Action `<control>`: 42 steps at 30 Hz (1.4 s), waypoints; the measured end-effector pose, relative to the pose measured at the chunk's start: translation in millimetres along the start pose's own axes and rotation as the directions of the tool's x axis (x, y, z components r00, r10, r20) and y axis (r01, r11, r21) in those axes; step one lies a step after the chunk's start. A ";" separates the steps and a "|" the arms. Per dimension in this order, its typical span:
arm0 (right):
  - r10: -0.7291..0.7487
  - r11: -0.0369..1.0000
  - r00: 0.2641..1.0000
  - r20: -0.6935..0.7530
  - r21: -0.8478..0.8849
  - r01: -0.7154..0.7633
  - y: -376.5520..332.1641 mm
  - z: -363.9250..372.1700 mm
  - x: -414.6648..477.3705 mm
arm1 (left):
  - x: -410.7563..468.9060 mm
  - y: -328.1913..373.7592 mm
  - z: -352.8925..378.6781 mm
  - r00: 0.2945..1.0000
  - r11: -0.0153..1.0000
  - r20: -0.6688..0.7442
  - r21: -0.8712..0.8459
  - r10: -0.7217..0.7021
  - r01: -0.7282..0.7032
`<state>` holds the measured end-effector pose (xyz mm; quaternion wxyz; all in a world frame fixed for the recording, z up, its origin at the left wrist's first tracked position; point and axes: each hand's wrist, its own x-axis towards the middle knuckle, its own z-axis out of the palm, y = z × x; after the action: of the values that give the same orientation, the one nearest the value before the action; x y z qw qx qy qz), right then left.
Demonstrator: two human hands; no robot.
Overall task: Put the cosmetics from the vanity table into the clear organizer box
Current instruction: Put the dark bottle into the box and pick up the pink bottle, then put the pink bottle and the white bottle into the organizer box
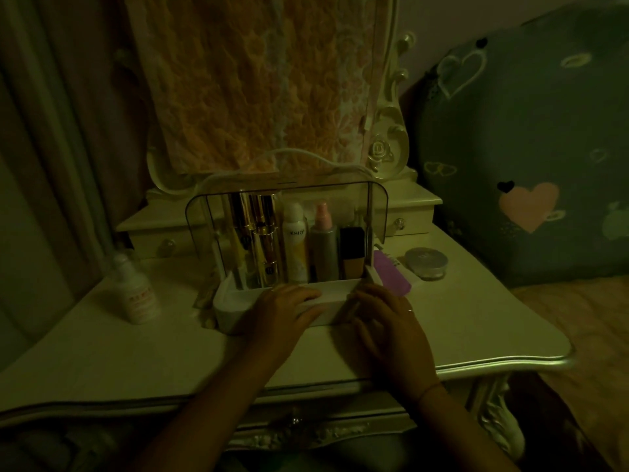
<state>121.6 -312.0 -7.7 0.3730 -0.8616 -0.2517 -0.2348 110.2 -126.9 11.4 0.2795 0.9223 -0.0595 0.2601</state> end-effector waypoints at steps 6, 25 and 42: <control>0.272 0.960 0.962 -0.015 0.081 -0.270 36.0 -32.9 24.7 | -4.0 -13.5 1.7 0.998 0.999 -0.059 0.039 -0.026 0.028; 0.261 0.905 0.885 0.385 -0.418 -0.085 77.0 -38.6 46.4 | -3.7 -8.6 3.2 0.996 0.998 -0.086 0.059 -0.033 0.038; 0.389 0.920 0.916 0.097 -0.080 -0.383 79.0 -38.4 91.7 | -4.2 -11.5 3.9 0.996 0.996 -0.091 0.081 -0.016 0.023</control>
<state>231.3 -364.5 28.7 0.3719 -0.9166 -0.0902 -0.1155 111.2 -119.5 1.0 0.2463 0.9208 -0.0271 0.3011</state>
